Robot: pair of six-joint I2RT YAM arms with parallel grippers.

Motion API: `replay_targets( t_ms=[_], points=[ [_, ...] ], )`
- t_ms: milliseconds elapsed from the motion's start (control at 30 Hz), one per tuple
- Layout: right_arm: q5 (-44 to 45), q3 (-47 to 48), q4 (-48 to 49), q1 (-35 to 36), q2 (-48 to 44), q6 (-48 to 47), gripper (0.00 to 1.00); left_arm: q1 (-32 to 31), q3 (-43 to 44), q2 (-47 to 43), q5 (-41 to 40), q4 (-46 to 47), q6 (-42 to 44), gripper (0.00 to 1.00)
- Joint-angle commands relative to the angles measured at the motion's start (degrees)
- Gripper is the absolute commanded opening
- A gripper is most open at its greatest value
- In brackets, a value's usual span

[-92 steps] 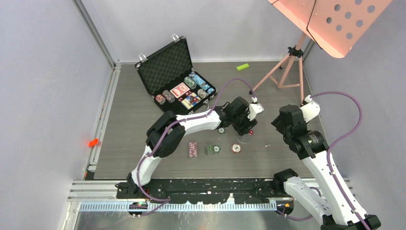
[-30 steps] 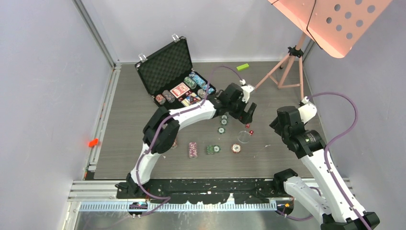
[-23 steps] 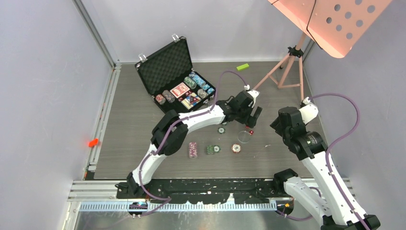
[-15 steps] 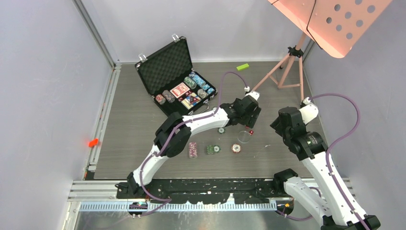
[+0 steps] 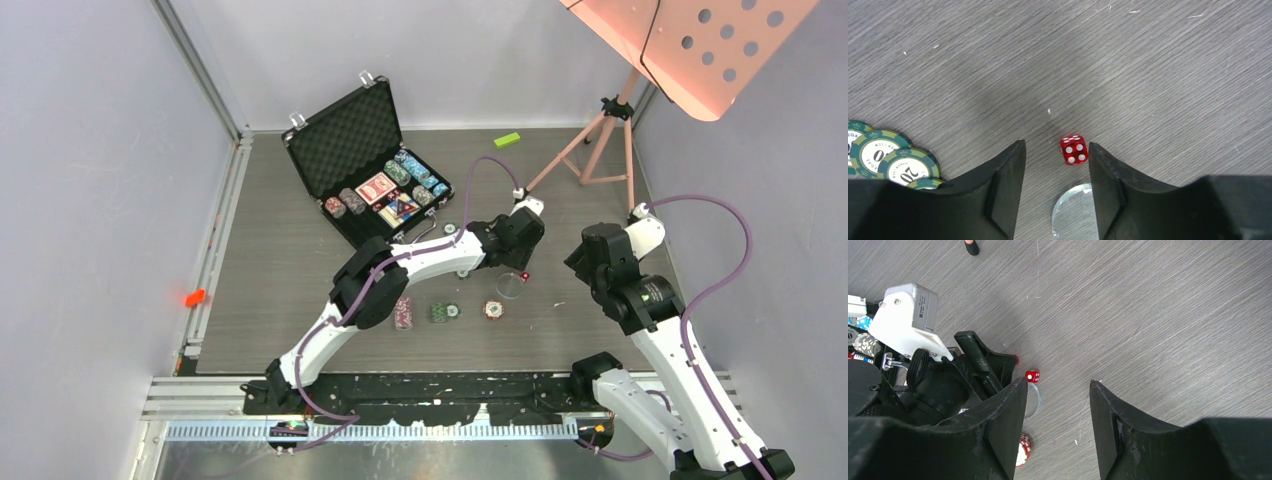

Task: Pack up texas hold em set

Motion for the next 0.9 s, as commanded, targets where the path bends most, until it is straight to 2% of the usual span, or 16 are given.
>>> replay_targets(
  t_ms=[0, 100, 267, 400, 500, 700, 867],
  points=[
    [1.8, 0.7, 0.5, -0.2, -0.3, 0.0, 0.56, -0.3, 2.6, 0.5, -0.9, -0.4, -0.5, 0.47],
    [1.5, 0.6, 0.6, -0.2, 0.1, -0.1, 0.56, -0.3, 2.6, 0.2, -0.8, -0.7, -0.1, 0.39],
    [1.2, 0.3, 1.0, -0.1, 0.3, 0.0, 0.56, -0.3, 2.2, -0.1, 0.0, -1.4, 0.1, 0.38],
    [1.0, 0.2, 1.1, -0.2, 0.2, 0.0, 0.56, -0.2, 2.6, 0.9, 1.9, -1.1, 2.0, 0.34],
    [0.9, 0.2, 1.1, -0.2, 0.2, 0.0, 0.56, -0.3, 3.8, 1.6, 3.5, -1.2, 3.8, 0.22],
    [0.9, 0.1, 1.1, -0.2, 0.1, 0.0, 0.56, -0.2, 4.6, 0.7, 2.5, -2.6, 6.8, 0.08],
    [0.9, 0.2, 1.1, -0.2, 0.1, -0.1, 0.55, 1.3, 3.7, -3.6, 0.7, -4.0, 8.5, 0.07]
  ],
)
